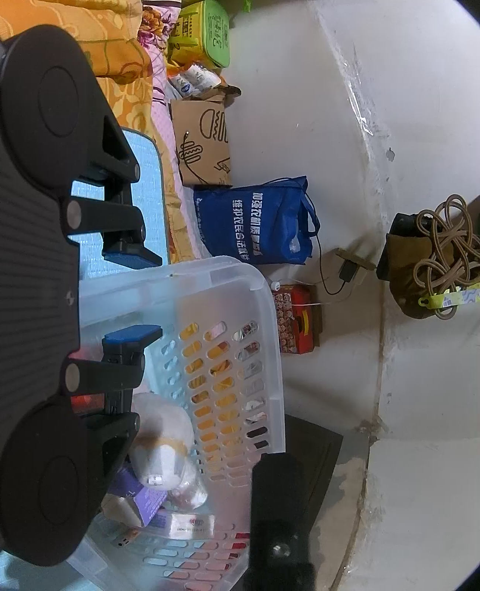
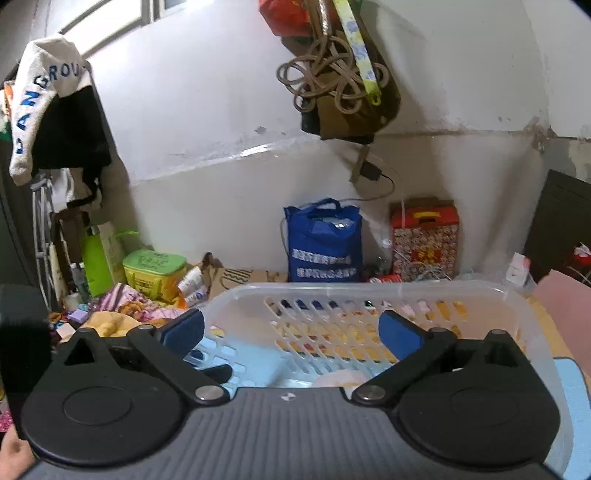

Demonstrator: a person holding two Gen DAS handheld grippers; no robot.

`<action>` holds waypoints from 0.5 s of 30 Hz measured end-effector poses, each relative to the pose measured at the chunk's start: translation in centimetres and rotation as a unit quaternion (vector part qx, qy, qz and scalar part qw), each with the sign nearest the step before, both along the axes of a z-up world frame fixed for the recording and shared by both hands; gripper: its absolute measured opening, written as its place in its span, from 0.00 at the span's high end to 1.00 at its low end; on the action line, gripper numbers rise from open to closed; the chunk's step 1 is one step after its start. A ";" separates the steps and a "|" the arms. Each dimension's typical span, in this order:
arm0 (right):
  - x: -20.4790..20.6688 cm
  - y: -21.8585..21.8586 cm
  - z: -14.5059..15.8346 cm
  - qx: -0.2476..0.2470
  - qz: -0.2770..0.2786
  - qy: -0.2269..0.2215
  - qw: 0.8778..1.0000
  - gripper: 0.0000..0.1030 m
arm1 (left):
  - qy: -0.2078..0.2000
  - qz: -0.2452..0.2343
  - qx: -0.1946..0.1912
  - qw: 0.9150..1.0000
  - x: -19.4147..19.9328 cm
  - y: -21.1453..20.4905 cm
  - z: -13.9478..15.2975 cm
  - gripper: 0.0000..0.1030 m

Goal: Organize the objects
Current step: 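Lift the brown block into the basket and release it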

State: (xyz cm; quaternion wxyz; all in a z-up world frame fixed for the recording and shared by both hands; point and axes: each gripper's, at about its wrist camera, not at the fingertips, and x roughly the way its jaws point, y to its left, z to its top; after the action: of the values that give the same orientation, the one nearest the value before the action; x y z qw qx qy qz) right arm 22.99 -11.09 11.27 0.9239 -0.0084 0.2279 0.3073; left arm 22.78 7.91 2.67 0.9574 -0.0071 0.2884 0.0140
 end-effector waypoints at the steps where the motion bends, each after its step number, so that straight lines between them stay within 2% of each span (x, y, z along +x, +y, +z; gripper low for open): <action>1: -0.2 -0.3 -0.1 -0.003 -0.004 -0.001 1.000 0.00 | 0.000 0.000 0.001 1.000 0.0 0.0 0.0 0.63; 15: 0.2 -3.2 -1.1 -0.017 -0.034 -0.001 0.999 0.00 | -0.005 0.004 0.008 1.000 -0.4 -0.3 -0.1 0.63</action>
State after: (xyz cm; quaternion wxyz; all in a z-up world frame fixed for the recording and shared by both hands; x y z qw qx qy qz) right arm 23.16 -14.29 10.18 0.9339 -0.0168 0.2322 0.2715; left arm 22.41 7.60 2.61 0.9587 -0.0009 0.2838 0.0197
